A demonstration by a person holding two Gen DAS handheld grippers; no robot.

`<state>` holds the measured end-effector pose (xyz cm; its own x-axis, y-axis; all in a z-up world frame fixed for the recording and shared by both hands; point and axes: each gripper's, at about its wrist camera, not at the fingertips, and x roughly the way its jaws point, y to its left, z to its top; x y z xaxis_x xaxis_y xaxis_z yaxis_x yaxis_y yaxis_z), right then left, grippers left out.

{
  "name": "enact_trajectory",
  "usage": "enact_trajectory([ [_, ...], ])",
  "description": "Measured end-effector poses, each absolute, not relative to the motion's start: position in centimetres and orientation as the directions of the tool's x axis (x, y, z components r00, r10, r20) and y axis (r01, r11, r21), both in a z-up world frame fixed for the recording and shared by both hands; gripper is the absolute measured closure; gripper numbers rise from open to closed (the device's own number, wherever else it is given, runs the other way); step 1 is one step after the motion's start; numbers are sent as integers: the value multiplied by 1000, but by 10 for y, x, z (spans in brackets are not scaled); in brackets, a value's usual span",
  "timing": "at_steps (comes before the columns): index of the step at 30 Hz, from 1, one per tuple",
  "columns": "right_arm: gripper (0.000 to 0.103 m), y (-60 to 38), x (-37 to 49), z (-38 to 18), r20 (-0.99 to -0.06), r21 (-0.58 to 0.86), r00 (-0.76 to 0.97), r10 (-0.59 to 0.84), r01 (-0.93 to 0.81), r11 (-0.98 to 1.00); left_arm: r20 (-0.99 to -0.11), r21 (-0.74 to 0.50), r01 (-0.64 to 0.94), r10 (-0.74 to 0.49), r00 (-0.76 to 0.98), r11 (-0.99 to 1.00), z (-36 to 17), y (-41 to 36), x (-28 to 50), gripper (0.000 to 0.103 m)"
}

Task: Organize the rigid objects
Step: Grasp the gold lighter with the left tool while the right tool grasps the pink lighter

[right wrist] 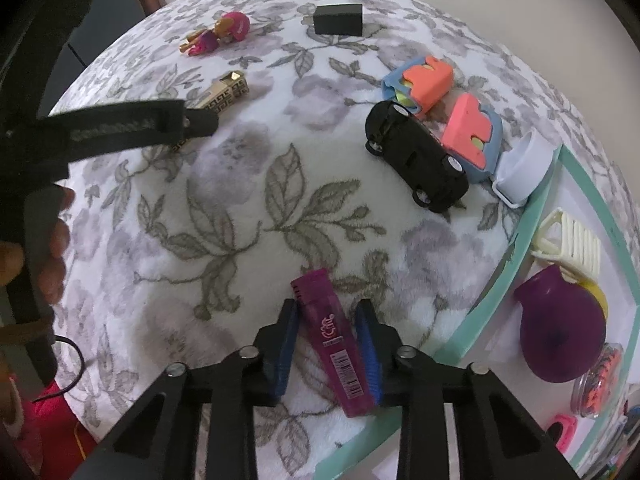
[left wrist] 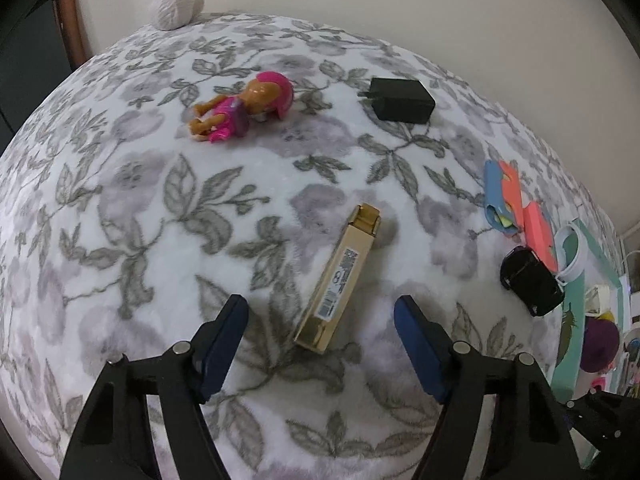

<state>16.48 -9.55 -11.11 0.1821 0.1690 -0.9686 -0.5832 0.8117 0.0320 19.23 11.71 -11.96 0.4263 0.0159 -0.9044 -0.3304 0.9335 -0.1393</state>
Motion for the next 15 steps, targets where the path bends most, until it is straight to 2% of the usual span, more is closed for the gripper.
enact_trajectory([
  [5,76,-99,171,-111,-968,48,178,178,-563,825,-900,-97,-322,55,433,942,-122,111,197,29],
  [8,77,-99,175,-112,-968,44,182,174,-559,828,-897,-28,-308,112,428,951,-124,104,200,41],
  [10,78,-100,177,-112,-967,50,181,178,-552,832,-895,-30,-292,105,434,956,-123,102,199,54],
  [15,80,-100,184,-110,-962,73,186,200,-530,845,-898,-22,-260,95,430,965,-121,97,196,77],
])
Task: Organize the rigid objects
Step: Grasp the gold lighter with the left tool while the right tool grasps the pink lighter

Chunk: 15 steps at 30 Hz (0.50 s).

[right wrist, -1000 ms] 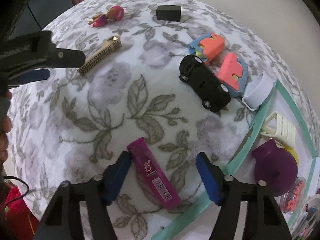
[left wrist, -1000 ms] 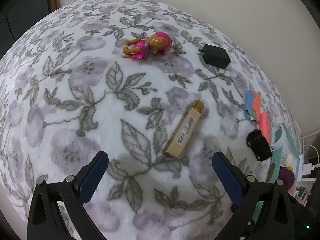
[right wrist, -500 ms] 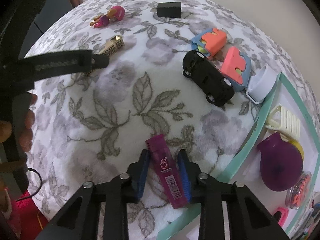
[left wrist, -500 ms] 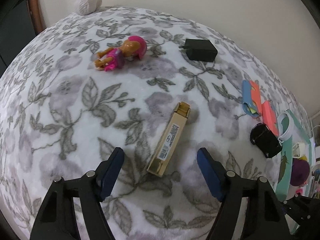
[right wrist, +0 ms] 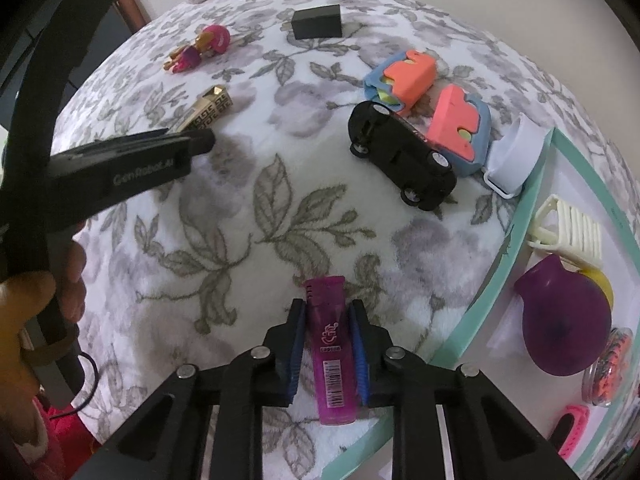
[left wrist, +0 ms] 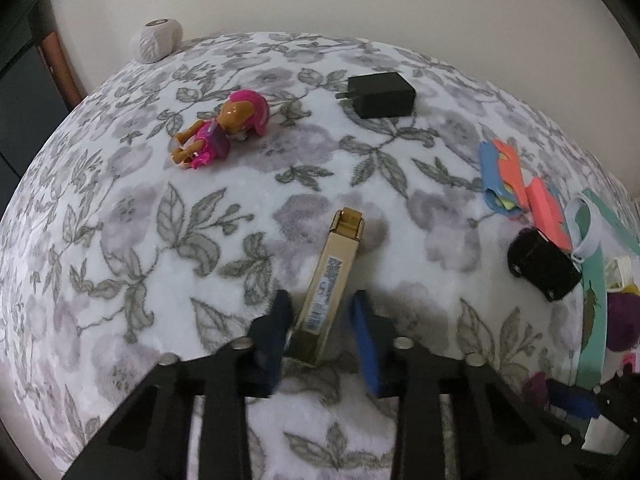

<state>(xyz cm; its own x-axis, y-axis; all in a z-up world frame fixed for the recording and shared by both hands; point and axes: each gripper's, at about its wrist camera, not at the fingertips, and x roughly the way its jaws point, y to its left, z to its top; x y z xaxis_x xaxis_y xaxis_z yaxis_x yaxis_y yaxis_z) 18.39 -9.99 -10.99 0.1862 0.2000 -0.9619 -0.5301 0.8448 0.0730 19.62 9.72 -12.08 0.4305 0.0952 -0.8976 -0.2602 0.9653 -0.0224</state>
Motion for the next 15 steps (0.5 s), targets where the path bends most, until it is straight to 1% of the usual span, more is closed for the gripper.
enact_trajectory([
  [1,80,-100,187,-110,-960,82,187,209,-525,847,-900,-20,-251,92,427,968,-120,95,195,84],
  [3,80,-101,190,-108,-958,100,183,222,-512,853,-904,-45,-238,62,424,970,-120,93,193,88],
  [9,81,-104,199,-101,-945,151,186,268,-478,865,-909,-114,-210,-16,417,971,-118,87,189,88],
  [15,81,-111,203,-94,-934,189,192,302,-454,871,-904,-154,-211,-52,424,965,-114,84,185,88],
])
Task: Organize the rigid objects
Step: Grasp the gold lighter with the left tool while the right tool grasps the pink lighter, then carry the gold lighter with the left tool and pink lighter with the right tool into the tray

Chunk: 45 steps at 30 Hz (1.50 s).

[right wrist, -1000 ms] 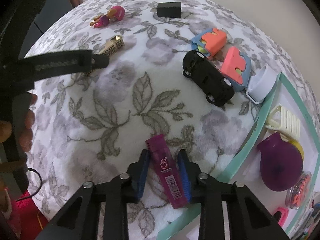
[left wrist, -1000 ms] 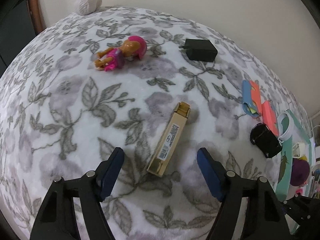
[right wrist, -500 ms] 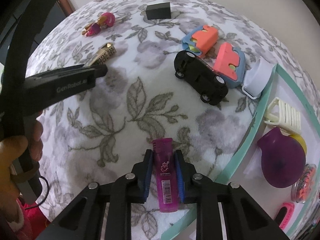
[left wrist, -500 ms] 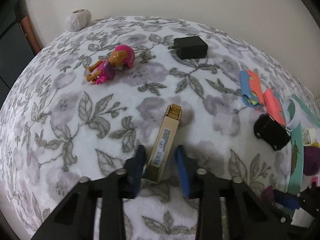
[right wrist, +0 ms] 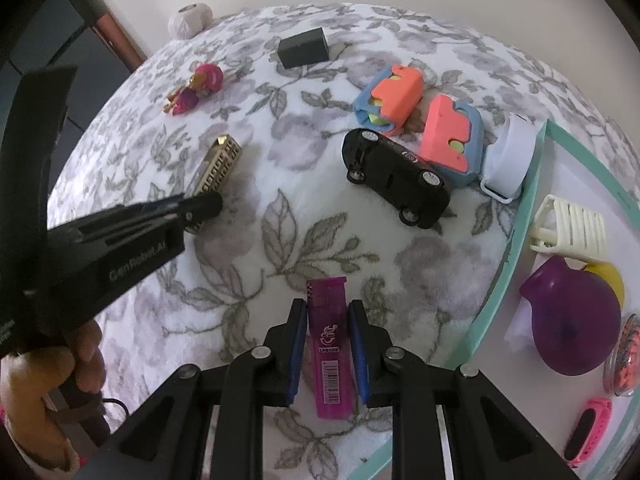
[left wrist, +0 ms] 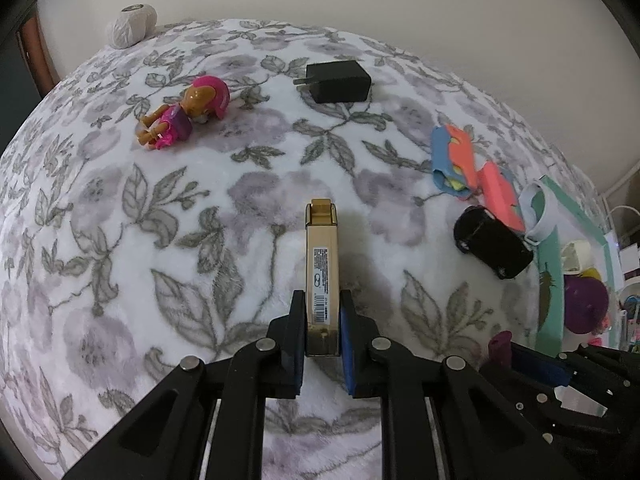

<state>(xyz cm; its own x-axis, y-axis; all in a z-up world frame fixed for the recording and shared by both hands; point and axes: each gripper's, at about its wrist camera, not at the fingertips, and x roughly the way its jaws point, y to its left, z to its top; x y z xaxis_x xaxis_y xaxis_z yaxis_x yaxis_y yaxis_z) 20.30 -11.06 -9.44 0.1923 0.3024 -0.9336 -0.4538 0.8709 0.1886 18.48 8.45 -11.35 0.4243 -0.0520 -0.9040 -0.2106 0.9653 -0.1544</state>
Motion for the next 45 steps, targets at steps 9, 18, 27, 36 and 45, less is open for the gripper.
enact_trajectory([
  [9,82,-128,203,-70,-902,215,263,342,-414,885,-873,-169,-190,-58,484,967,-90,80,182,88],
  [18,83,-133,202,-48,-875,207,333,352,-399,893,-835,-185,-169,-64,547,968,-63,75,176,88],
  [27,83,-152,198,-5,-826,185,438,355,-384,904,-784,-211,-107,-103,613,972,-29,57,167,88],
  [36,83,-205,190,37,-789,153,544,286,-276,949,-735,-202,38,-177,654,979,1,10,155,88],
  [45,83,-259,183,42,-798,101,577,171,-151,983,-748,-124,174,-207,631,977,-6,-46,145,88],
])
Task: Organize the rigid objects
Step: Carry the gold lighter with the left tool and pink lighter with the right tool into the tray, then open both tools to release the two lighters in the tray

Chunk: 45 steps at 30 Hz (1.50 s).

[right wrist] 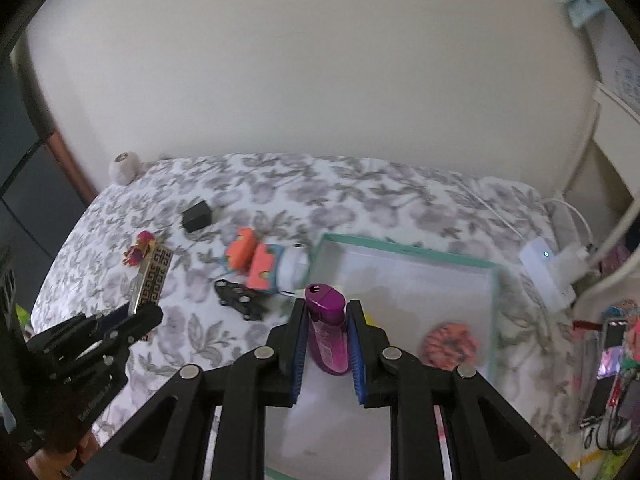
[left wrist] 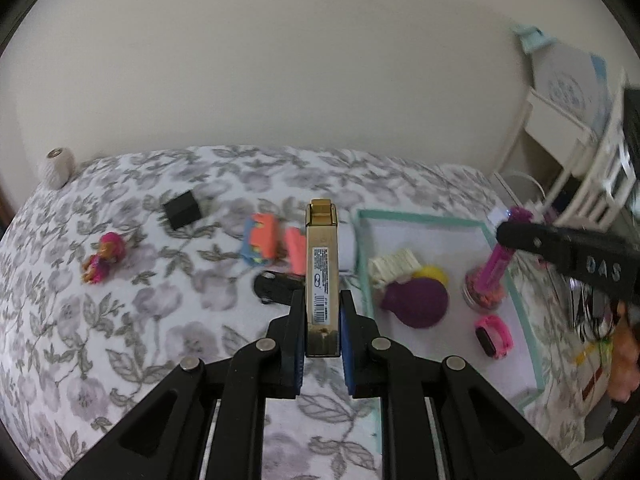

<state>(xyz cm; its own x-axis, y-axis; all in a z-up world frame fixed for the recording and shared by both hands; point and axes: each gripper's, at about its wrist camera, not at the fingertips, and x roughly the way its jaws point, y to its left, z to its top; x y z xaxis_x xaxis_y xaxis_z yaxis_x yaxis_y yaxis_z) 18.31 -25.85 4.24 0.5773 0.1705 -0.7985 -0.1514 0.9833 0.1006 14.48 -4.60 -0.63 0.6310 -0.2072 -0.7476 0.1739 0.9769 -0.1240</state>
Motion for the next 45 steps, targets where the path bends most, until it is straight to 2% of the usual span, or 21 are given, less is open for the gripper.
enact_trajectory([
  [4,83,-273,189,27,-833,109,533,150,-107,988,-762,-92,250,-229,605,964,-17,-74,138,88],
  [12,83,-288,201,-28,-918,97,383,105,-41,994,-824,-146,340,-304,479,929,-49,-107,137,88],
  [17,83,-294,205,-56,-945,70,318,70,-13,997,-853,-118,364,-282,439,924,-69,-122,137,88],
  [34,83,-291,216,-90,-961,-34,275,-34,4,999,-908,-74,436,-241,342,897,-108,-147,132,87],
  [45,82,-291,216,-89,-962,-60,266,-56,-5,998,-911,-74,440,-240,335,895,-111,-150,130,87],
])
